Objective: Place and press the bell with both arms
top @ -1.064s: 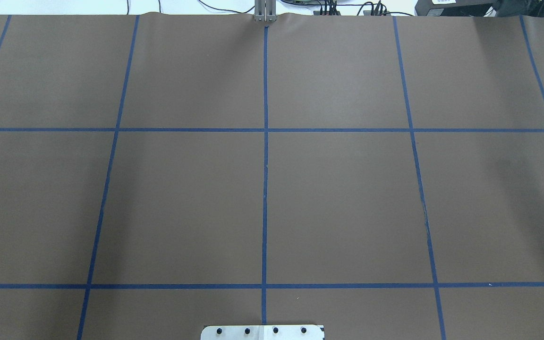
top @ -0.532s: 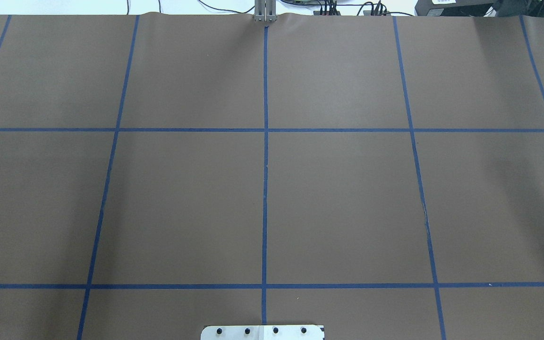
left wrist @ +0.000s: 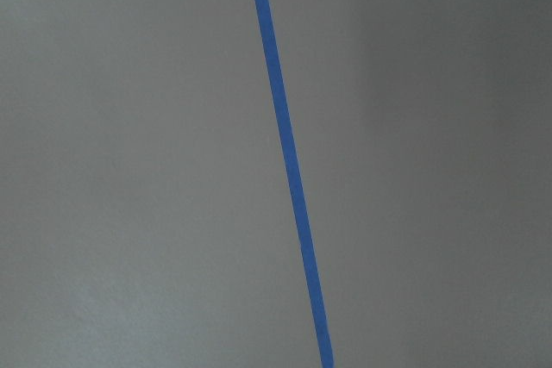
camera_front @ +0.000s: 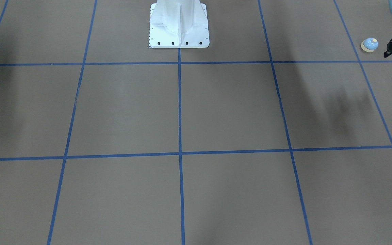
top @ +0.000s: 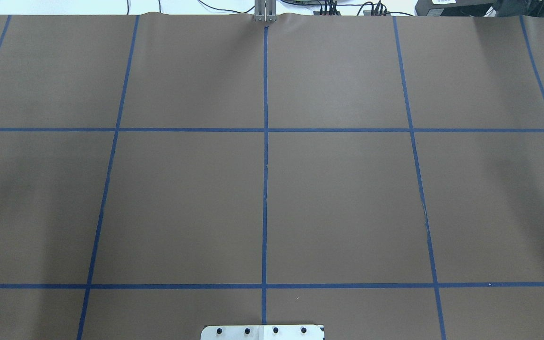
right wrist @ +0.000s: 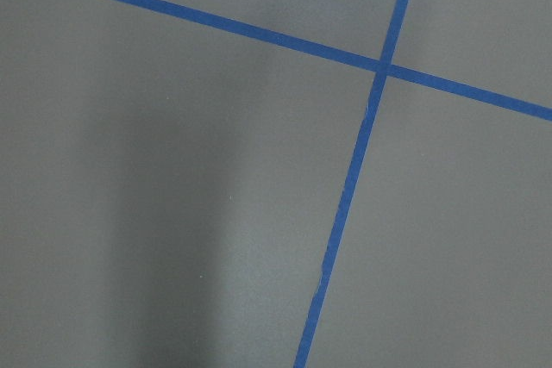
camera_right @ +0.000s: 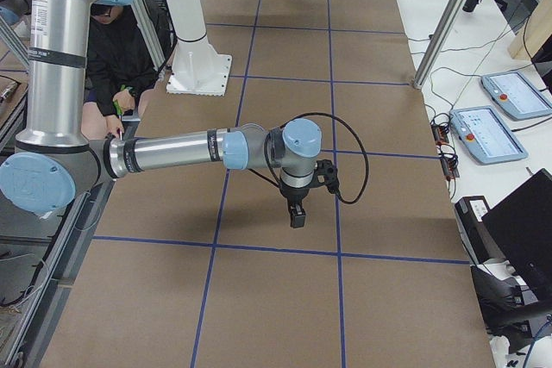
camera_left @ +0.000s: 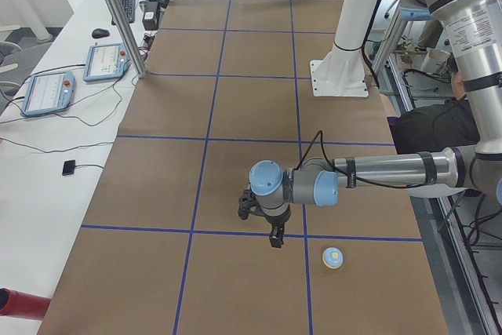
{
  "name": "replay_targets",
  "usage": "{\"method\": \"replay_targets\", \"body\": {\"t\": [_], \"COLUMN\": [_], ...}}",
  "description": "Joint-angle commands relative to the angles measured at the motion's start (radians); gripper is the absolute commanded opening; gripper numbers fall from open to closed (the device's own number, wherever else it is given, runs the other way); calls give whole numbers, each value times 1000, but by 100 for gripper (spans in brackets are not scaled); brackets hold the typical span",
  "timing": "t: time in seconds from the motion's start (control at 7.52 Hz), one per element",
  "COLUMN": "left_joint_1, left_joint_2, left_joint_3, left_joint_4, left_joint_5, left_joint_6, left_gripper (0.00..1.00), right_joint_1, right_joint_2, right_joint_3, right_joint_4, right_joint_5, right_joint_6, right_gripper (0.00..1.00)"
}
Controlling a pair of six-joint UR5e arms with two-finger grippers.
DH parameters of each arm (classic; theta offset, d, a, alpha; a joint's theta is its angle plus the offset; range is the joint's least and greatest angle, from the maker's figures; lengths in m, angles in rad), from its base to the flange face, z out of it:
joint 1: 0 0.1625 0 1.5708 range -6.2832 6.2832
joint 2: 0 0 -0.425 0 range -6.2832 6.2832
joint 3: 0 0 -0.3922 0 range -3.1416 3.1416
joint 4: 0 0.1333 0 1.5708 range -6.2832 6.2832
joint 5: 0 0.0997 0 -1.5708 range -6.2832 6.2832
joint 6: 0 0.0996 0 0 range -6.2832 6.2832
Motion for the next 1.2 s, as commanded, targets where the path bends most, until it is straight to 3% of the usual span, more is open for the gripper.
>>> {"method": "replay_targets", "body": {"t": [0.0,0.4,1.06], "left_joint_1": [83,190,316], "left_joint_2": [38,41,44], "left_joint_3": [54,176,206], "left_joint_4": [-6,-47,-46], "left_joint_5": [0,0,-41], "left_joint_6": [1,10,0], "left_gripper": [100,100,100], "right_joint_1": [0,0,0], "right_joint_2": [0,0,0], "right_joint_3": [0,0,2], "right_joint_4": [1,1,1], "right_joint_5": [0,1,0], "right_joint_6": [0,0,0], "right_gripper": [100,100,100]}}
